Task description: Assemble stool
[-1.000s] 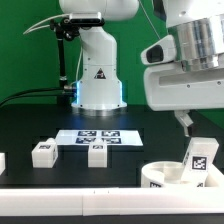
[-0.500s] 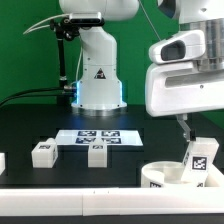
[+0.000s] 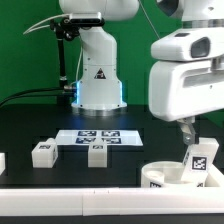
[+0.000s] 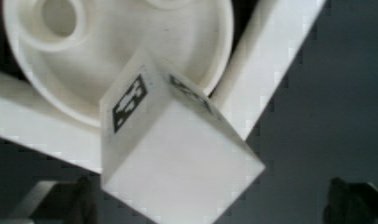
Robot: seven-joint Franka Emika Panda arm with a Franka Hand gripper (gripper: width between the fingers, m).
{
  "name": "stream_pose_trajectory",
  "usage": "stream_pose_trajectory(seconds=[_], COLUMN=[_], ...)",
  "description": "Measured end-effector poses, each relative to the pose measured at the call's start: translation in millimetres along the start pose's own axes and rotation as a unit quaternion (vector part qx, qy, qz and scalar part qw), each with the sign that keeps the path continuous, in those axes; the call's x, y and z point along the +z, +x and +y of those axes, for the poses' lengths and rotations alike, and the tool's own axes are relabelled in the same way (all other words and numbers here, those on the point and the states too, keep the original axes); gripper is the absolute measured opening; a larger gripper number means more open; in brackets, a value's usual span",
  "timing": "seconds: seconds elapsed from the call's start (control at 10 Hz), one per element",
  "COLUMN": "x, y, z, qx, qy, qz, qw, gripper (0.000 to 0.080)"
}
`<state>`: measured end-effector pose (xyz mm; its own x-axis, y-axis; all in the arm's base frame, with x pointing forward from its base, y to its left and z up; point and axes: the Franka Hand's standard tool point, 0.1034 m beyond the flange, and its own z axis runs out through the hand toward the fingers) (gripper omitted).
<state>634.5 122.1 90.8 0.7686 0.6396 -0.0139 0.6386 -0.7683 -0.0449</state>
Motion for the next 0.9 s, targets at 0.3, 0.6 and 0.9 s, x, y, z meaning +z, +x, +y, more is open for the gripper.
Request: stream_pose_trajectory(seconds=[0.3,0.6,0.9], x=[0.2,12.3,17.9], y=[-2.9,-1.5,-1.7], z=[4.8,17.4,20.3], qx=[-0.074,-0.284,-0.266], qy=[-0.005,-0.039,-0.042], qz=[-0.003,-0.028,-0.026], qw=[0.997,0.958,0.963], gripper=[0.0649,0.0649,0.0557])
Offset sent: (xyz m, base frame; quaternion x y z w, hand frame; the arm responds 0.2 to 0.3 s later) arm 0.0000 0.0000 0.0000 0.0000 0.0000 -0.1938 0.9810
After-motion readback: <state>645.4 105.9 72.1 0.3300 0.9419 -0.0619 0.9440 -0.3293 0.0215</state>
